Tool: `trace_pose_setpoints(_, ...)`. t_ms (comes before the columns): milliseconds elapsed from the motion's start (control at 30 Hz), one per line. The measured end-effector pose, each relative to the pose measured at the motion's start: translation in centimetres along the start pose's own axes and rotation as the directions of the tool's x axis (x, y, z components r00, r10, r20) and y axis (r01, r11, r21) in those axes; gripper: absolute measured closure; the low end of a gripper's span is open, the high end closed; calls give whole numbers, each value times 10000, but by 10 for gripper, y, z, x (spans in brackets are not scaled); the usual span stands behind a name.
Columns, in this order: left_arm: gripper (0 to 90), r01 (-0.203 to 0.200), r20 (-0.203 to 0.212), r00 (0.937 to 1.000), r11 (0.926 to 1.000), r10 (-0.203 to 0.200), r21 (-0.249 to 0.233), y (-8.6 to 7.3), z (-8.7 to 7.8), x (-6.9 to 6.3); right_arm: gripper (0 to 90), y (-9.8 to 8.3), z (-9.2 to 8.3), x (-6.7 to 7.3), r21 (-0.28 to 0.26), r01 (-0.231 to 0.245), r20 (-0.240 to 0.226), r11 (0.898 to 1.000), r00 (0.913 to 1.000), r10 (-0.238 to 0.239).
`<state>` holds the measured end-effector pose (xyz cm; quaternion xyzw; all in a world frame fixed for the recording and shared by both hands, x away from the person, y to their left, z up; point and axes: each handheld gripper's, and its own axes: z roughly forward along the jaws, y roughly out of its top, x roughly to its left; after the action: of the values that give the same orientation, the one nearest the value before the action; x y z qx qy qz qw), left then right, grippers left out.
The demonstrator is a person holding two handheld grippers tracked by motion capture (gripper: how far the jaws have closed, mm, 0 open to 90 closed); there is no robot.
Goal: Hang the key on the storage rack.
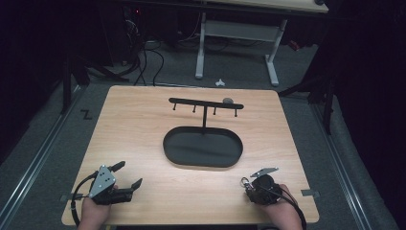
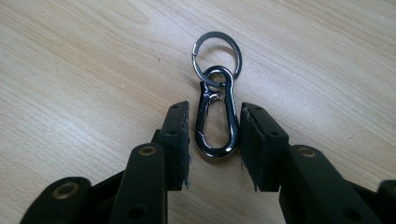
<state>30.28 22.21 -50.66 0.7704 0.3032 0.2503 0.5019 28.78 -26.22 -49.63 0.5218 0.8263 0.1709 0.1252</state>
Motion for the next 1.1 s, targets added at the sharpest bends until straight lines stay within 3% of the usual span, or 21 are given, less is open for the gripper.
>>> trace_pose_setpoints(133, 152, 133, -78, 9999, 9999, -133, -28, 0, 3, 2, 580, 5, -5, -1, 94, 156, -38, 9998, 9999, -156)
trace_pose_setpoints(233, 152, -18, -59, 10000, 10000, 18, 38, 0, 4, 1, 553, 10, -11, -1, 377, 260, -48, 9989, 9997, -259)
trace_pose_setpoints(367, 152, 144, -87, 9999, 9998, -145, -109, 2, 9, 2, 521, 17, -18, -4, 753, 236, -249, 9969, 9995, -218)
trace_pose_setpoints(700, 152, -77, 26, 10000, 9994, 77, -334, 4, 8, 0, 472, 20, -14, -3, 1654, 178, -243, 9861, 9996, -140)
trace_pose_setpoints(900, 152, -67, -12, 10000, 9993, 67, -368, 4, 3, 1, 463, 25, -8, -1, 2199, 624, -212, 9735, 9980, -592)
trace_pose_setpoints(1033, 152, -230, 25, 9997, 9995, 231, -230, 3, 3, -1, 499, 32, -4, 1, 2513, 1124, -223, 9614, 9936, -1103)
trace_pose_setpoints(1100, 152, -313, 78, 9995, 9994, 314, -165, 2, 0, -2, 505, 37, -2, 0, 2589, 1171, -301, 9588, 9931, -1132)
